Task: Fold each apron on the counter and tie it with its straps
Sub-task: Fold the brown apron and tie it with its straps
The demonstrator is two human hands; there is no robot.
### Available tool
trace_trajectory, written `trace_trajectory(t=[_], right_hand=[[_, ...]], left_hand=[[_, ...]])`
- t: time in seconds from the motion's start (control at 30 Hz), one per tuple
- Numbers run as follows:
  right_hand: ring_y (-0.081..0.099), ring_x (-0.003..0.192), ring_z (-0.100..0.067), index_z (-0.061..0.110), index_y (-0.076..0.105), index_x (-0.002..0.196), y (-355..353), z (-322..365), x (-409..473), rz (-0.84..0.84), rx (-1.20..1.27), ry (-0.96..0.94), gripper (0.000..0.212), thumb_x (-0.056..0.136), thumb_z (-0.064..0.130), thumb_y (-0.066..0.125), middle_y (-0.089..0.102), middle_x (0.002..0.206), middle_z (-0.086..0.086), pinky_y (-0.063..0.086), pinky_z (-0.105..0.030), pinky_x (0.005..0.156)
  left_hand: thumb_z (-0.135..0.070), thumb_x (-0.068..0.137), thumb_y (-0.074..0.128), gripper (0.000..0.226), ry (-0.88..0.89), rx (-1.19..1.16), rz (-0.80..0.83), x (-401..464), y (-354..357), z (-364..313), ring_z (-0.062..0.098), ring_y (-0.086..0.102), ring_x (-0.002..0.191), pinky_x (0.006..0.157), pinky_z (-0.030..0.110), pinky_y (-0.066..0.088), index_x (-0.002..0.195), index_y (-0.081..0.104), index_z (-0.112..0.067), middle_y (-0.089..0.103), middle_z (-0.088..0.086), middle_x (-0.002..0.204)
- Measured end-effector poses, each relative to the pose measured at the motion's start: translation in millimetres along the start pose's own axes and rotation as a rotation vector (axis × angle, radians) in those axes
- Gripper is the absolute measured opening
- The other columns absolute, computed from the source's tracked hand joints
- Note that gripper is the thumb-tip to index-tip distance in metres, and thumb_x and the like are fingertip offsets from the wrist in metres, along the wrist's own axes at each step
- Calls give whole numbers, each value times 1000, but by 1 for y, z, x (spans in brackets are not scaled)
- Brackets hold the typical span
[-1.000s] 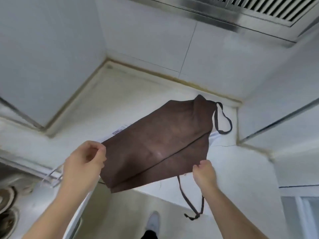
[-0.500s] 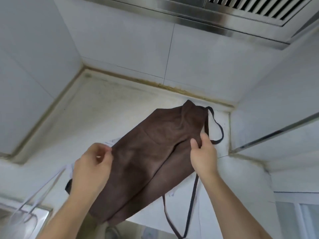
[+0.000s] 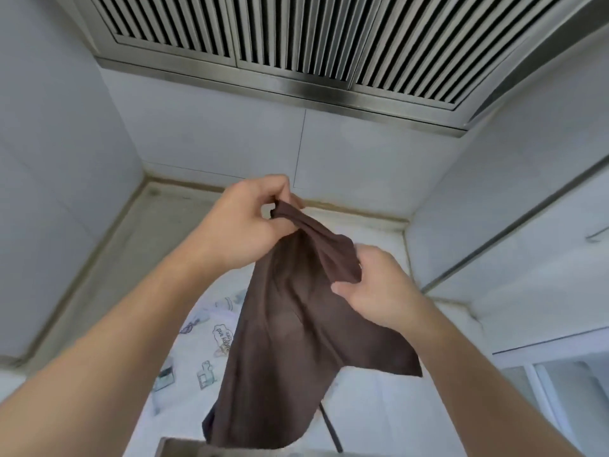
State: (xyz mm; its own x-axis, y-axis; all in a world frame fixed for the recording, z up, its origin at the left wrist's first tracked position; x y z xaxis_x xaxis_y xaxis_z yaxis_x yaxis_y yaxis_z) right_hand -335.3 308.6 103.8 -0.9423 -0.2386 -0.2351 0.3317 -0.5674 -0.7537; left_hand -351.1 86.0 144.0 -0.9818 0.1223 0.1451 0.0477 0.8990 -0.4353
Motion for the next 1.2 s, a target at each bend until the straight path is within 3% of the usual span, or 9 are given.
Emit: trace_trajectory(t=[0.07, 0.17, 0.3, 0.47, 0.67, 0.83, 0.97, 1.03, 1.2], right_hand=[[60, 67, -18, 17, 63, 79, 19, -23, -2, 18, -100, 107, 16, 94, 16, 59, 65, 77, 3, 39, -18, 52], [56, 59, -19, 11, 64, 76, 24, -48, -5, -84, 99, 259, 27, 97, 14, 48, 74, 75, -2, 39, -27, 54], [72, 93, -16, 21, 64, 94, 11, -40, -2, -203, 366, 179, 13, 100, 13, 56, 78, 99, 8, 54, -37, 79], [43, 138, 6, 56, 37, 146, 40, 29, 4, 148, 237, -153, 90, 74, 32, 86, 41, 150, 27, 41, -25, 113], [69, 107, -2, 40, 68, 118, 36, 34, 11, 271, 247, -70, 52, 71, 47, 88, 74, 113, 19, 58, -35, 99], [71, 107, -39, 11, 68, 113, 1, -1, 16, 238, 472, -142, 29, 89, 21, 80, 75, 111, -16, 54, -61, 100], [69, 77, -5, 31, 73, 86, 2, -15, 14, 333, 264, -146, 17, 91, 15, 75, 75, 82, 11, 55, -37, 72], [70, 91, 0, 32, 75, 100, 13, -26, 16, 410, 127, -155, 11, 92, 24, 74, 75, 98, 17, 55, -31, 86], [67, 97, -24, 17, 72, 106, -31, -47, 30, -39, 493, -35, 19, 105, 8, 55, 77, 102, -10, 49, -39, 86]], left_hand=[[-19, 83, 65, 26, -68, -55, -42, -6, -18, 6, 31, 65, 76, 76, 43, 48, 71, 44, -8, 56, 30, 78], [-32, 85, 59, 36, -152, -58, -146, -14, -47, 10, 22, 51, 67, 65, 42, 40, 82, 52, 3, 50, 20, 72], [-34, 98, 65, 36, -153, -85, -129, -23, -63, 3, 17, 55, 71, 70, 35, 40, 91, 64, 1, 56, 7, 77], [-22, 102, 66, 28, -31, -29, 174, -30, -32, -37, 13, 50, 70, 64, 25, 38, 86, 61, 0, 52, 5, 75], [-6, 104, 59, 19, 90, -66, 197, -28, -33, -66, 14, 72, 105, 94, 23, 54, 111, 76, -10, 78, 0, 105], [-13, 105, 59, 19, 29, -164, -61, -32, -54, -61, 8, 68, 82, 76, 18, 52, 97, 75, -8, 74, -2, 86], [-16, 106, 59, 18, 18, -184, -146, -33, -58, -62, 10, 68, 87, 80, 22, 52, 103, 76, -11, 75, -2, 93], [-14, 106, 59, 16, 33, -175, -162, -32, -56, -65, 13, 66, 90, 84, 27, 51, 106, 74, -8, 73, 1, 96], [-20, 107, 58, 16, -34, -40, -250, -29, -75, -64, 14, 72, 97, 91, 32, 54, 106, 75, -20, 77, -4, 102]])
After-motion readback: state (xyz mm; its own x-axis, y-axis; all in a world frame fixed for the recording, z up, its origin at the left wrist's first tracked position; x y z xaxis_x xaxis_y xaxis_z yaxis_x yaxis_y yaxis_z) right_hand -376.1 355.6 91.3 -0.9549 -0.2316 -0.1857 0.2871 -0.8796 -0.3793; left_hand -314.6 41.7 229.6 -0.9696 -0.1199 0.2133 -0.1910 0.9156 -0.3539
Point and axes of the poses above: each hand's wrist, its own x-axis towards the middle knuckle, its own y-axis out of the palm, z = x × y, the point moved 3 cm from there along x, towards the middle knuckle
